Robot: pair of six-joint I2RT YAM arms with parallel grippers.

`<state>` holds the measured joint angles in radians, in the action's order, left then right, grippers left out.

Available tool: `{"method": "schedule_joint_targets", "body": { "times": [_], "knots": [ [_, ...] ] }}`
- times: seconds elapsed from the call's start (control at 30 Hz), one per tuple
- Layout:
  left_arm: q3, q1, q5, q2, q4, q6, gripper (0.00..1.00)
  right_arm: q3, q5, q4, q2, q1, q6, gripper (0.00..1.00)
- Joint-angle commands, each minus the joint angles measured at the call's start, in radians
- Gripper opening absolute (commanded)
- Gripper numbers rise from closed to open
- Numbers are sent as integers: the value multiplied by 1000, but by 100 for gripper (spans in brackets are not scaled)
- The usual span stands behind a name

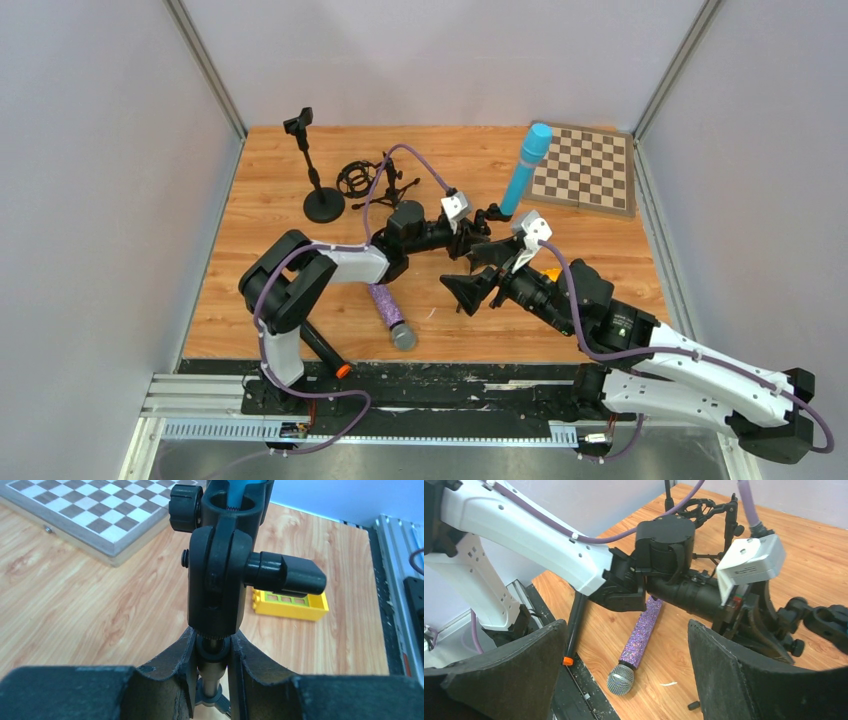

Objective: Attach the microphones to the stand

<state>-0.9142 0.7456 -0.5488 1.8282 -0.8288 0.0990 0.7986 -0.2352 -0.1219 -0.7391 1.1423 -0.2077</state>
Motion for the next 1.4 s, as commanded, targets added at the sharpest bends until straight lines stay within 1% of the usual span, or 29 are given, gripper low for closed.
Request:
{"method": "schedule_joint_targets", "body": {
  "times": [0.0, 0.07, 0.13, 0.23, 0.33, 0.47, 0.53, 0.77, 0.9, 0.93, 0.97, 1.0, 1.03, 1.07, 1.1, 1.13, 1.17, 1.2, 1.23, 1.27, 1.3, 1.33, 1.37],
  "knots": [
    [-126, 17, 66, 50, -130, 51, 0, -5, -28, -3, 27, 2, 5, 88],
    [-175, 20, 91, 79, -127, 61, 0, -4, -33, -5, 32, 1, 7, 88],
    [-257, 24, 106, 117, -111, 61, 0, 0, -50, -13, 32, 2, 4, 88],
    [-371, 35, 124, 177, -11, 43, 0, 11, -68, -16, 30, 1, 1, 88],
    [-498, 42, 145, 256, 42, 45, 0, 20, -71, -18, 32, 2, 4, 88],
    [-617, 50, 174, 328, 110, 26, 0, 19, -77, -23, 42, 1, 8, 88],
    [-676, 52, 178, 359, 185, 7, 0, 16, -81, -25, 48, 2, 7, 88],
    [-805, 52, 169, 451, 255, -12, 0, 13, -97, -28, 56, 1, 11, 89],
    [-827, 52, 157, 476, 225, 7, 0, 11, -100, -31, 49, 1, 8, 90],
    [-833, 52, 156, 478, 227, 9, 1, 13, -101, -31, 49, 2, 7, 91],
    [-836, 52, 158, 482, 228, 10, 5, 12, -101, -34, 49, 1, 7, 91],
    [-835, 52, 158, 482, 228, 10, 12, 12, -104, -34, 49, 1, 7, 91],
    [-832, 52, 161, 480, 228, 10, 14, 13, -105, -35, 51, 1, 7, 91],
    [-829, 52, 162, 479, 227, 10, 21, 12, -108, -36, 51, 1, 7, 91],
    [-820, 51, 160, 475, 224, 10, 25, 11, -111, -36, 53, 2, 7, 91],
    [-813, 51, 161, 473, 214, 11, 31, 13, -113, -36, 53, 1, 7, 91],
    [-796, 50, 160, 466, 205, 20, 35, 11, -115, -36, 55, 1, 7, 92],
    [-786, 49, 157, 459, 179, 28, 43, 9, -121, -37, 53, 1, 6, 92],
    [-766, 48, 154, 455, 157, 30, 54, 6, -126, -36, 52, 1, 6, 92],
    [-756, 48, 154, 446, 149, 28, 59, 5, -130, -37, 51, 2, 5, 92],
    [-737, 47, 157, 442, 135, 28, 69, 5, -132, -37, 49, 2, 4, 93],
    [-726, 47, 161, 431, 127, 26, 74, 5, -132, -36, 50, 1, 3, 93],
    [-700, 47, 162, 425, 107, 26, 83, 4, -133, -36, 50, 1, 1, 93]
  ]
}}
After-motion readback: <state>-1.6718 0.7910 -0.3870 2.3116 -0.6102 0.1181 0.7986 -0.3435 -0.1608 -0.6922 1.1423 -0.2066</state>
